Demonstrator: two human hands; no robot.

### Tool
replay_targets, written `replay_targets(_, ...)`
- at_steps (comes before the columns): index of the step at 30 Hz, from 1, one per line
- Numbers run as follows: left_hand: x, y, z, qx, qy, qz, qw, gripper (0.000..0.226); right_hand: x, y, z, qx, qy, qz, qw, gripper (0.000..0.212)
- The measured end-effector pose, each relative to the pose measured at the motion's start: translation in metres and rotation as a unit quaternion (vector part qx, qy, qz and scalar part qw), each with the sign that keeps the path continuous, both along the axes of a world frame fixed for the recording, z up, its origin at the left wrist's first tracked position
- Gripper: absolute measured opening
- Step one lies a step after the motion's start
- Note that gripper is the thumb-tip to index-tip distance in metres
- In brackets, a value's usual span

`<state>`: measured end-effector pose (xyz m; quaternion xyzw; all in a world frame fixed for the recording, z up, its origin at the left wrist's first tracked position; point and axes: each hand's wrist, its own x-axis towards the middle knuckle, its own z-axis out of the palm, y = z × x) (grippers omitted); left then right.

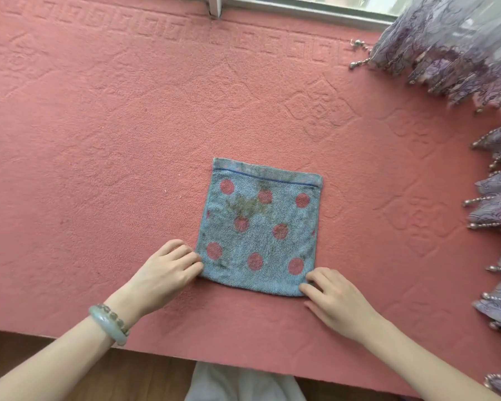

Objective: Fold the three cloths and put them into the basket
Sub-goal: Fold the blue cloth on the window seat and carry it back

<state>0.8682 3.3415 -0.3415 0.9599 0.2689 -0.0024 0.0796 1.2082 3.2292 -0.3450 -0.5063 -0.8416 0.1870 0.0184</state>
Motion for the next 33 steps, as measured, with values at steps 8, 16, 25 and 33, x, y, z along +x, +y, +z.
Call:
replay_targets(8,-0.006,-0.01,0.003,0.027,-0.013,0.019,0.999,0.021,0.001,0.0,0.001,0.089,0.007,0.013,0.996,0.016)
replay_targets(16,-0.017,-0.037,0.027,-0.029,-0.06,-0.018,0.998,0.018,0.011,-0.033,0.029,0.075,0.05,0.0,0.996,0.008)
replay_targets(25,-0.025,-0.069,0.036,-0.266,-0.066,0.048,0.961,0.017,0.009,-0.065,0.039,-0.104,0.127,-0.106,0.981,0.012)
replay_targets(33,-0.009,-0.008,0.033,-0.357,-0.139,0.335,0.861,0.032,0.008,0.015,0.038,-0.132,0.243,-0.394,0.877,0.022)
